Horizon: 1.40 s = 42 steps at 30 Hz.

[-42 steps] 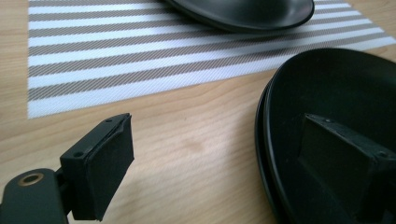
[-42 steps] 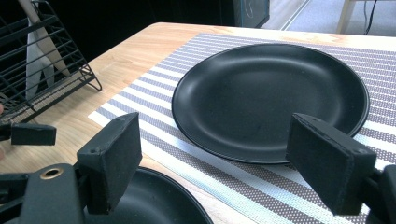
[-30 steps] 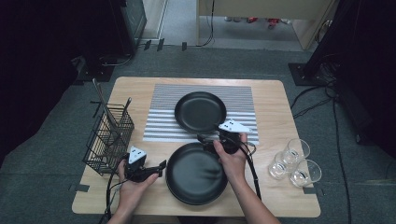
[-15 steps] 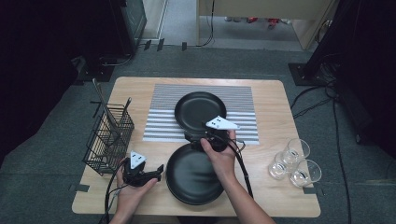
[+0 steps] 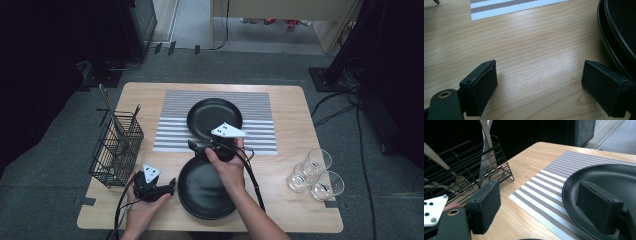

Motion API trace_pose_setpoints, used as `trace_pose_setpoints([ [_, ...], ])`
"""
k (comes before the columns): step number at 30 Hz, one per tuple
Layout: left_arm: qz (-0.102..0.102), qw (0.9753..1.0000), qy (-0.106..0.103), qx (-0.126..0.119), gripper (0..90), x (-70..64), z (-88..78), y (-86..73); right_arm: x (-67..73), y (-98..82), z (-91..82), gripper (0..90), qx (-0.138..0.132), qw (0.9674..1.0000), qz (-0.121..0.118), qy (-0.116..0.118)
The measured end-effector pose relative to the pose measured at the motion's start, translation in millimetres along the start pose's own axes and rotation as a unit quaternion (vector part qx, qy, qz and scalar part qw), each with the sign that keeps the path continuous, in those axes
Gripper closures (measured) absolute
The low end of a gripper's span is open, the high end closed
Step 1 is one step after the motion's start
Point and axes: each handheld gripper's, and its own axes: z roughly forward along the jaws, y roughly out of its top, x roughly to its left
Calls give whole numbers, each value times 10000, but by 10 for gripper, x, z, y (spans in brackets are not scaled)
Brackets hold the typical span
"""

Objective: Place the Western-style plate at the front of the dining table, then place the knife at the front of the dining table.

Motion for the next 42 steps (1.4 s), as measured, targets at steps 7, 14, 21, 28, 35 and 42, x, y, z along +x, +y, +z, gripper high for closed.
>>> trace_pose_setpoints([
  [7,-3,10000,-4,3,134,0,0,0,53,21,23,200,-34,10000,-9,73],
  [14,9,10000,-6,10,135,1,2,3,107,33,69,206,-20,9999,-36,141],
  [21,0,10000,-9,16,136,-1,2,5,156,97,92,214,-98,9997,0,221],
  [28,14,10000,-6,18,136,-1,5,7,239,149,181,231,-68,9995,-20,315],
  [35,27,10000,-8,22,137,0,5,9,318,194,273,281,-80,9993,-54,372],
  [42,21,10000,-13,17,138,-1,7,9,392,256,372,300,-120,9992,-110,376],
])
